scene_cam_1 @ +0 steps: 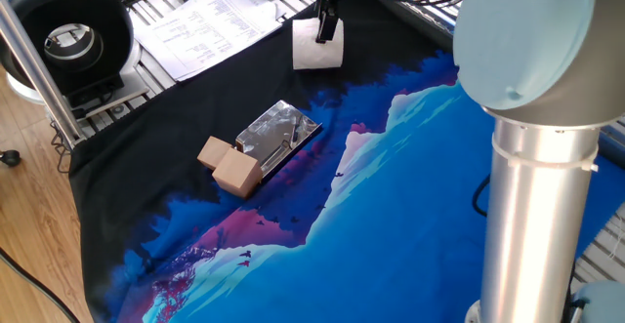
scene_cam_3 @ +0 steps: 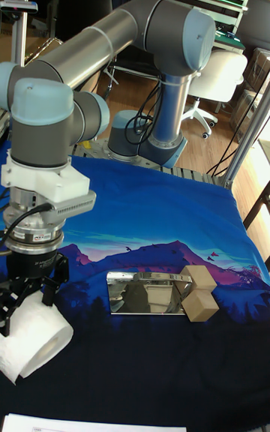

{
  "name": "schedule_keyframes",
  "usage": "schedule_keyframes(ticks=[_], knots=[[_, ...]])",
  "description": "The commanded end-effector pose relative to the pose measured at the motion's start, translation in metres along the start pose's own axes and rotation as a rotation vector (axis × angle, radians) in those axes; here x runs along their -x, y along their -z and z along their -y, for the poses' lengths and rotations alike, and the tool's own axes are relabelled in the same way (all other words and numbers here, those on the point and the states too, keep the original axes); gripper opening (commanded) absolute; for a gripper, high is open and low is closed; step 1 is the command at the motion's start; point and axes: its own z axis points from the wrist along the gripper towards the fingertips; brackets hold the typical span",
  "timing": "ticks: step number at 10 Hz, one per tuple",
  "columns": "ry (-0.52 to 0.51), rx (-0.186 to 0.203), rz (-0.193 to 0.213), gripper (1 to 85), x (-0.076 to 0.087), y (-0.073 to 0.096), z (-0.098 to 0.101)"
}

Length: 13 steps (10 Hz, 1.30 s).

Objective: Put the toilet paper on its holder

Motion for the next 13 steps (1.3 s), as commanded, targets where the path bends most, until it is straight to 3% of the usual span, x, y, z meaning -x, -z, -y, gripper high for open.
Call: schedule_keyframes(ticks=[1, 2, 5, 12, 13], knots=[[-0.043, 0.058, 0.019, 85.0, 0.006, 0.004, -0.013], [-0.059, 0.082, 0.032, 85.0, 0.010, 0.004, -0.019], [-0.062, 0.068, 0.049, 85.0, 0.019, -0.003, -0.017], [0.107, -0.067, 0.023, 85.0, 0.011, -0.014, 0.017], [0.107, -0.052, 0.031, 85.0, 0.014, -0.014, 0.012]])
